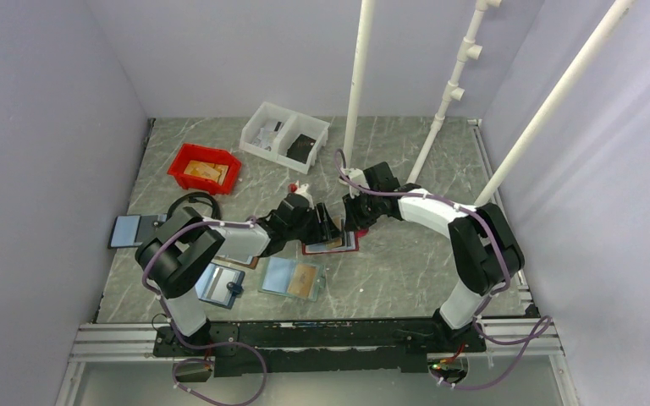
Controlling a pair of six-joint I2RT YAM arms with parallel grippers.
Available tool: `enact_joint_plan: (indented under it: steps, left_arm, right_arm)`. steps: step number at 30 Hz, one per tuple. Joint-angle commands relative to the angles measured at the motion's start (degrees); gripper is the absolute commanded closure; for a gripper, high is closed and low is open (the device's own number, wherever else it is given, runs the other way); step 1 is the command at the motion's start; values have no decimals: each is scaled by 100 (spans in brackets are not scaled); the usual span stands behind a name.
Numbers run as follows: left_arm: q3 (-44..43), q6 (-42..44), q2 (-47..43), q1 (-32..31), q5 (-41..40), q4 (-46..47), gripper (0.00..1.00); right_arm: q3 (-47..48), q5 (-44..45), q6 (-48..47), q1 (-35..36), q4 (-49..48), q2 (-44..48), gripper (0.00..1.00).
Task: Take the credit cards out of the card holder
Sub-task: Remove the credit card from the card holder.
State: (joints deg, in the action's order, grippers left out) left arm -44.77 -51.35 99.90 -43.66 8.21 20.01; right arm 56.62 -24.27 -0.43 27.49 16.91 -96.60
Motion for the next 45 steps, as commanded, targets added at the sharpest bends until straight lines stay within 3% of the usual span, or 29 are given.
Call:
enact_joint_plan:
  steps: [1,22,30,39,45]
  left_arm:
    - [256,-103,-118,35,399,-34,64]
    - [549,-320,33,123,1205,1162,63]
    - [788,-541,197,263,1626,1894,41]
    - [773,-429,49,279,1496,1526,16]
    - [795,-405,-77,279,1327,1317,16]
  right_arm:
    - [207,33,-158,34,1,344,82]
    - [240,-672,-58,195,81,-77,86]
    - [240,-1396,34,213,70,-177,87]
    - [232,-2159,324,261,-1,-299,87]
    - [244,-2278,339,344,14,-359,87]
